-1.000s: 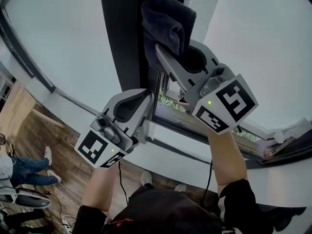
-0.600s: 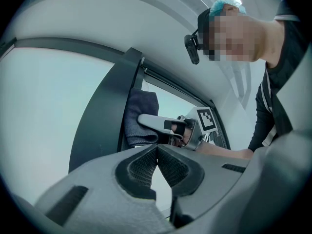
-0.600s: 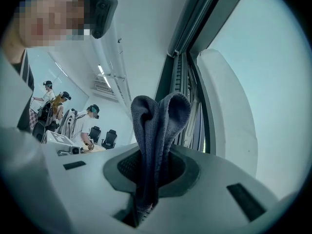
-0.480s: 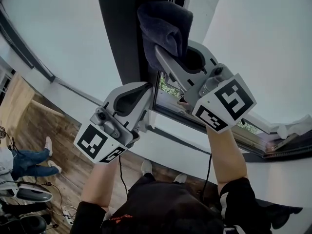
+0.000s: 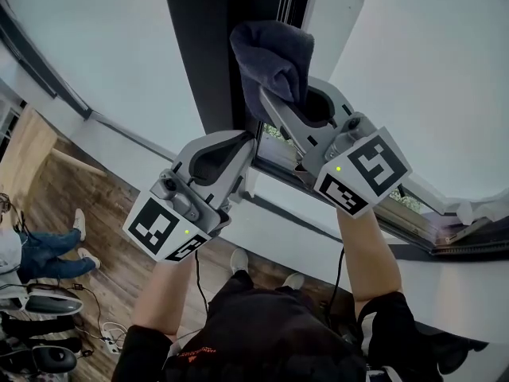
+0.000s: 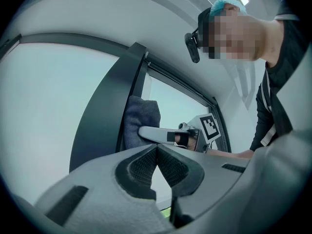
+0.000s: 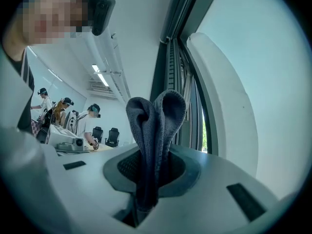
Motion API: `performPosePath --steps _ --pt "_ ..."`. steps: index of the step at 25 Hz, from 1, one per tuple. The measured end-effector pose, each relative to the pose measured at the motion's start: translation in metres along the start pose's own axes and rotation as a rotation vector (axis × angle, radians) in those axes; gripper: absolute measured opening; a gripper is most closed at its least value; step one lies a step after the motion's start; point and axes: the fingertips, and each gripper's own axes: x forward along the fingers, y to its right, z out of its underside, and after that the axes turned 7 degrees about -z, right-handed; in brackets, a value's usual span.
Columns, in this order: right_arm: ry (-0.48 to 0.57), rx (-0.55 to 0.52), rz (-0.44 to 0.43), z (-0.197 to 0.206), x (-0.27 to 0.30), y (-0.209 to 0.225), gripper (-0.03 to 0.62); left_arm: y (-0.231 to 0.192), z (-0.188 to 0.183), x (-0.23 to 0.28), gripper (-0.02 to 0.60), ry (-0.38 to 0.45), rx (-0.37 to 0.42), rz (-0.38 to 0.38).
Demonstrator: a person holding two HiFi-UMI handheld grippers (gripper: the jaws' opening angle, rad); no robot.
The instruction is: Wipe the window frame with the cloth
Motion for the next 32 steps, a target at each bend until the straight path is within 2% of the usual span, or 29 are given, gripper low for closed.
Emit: performPosePath --steps 25,32 --pt "-0.153 0.208 0.018 0.143 -0.024 -0.014 0.055 0.005 0.094 -0.027 0.018 -0.149 -0.094 -0.055" --pt "-0.195 0.259 0.025 0.182 -0.027 -0.022 0.055 0.004 0.121 -0.037 0.018 -0.189 -0.090 -0.080"
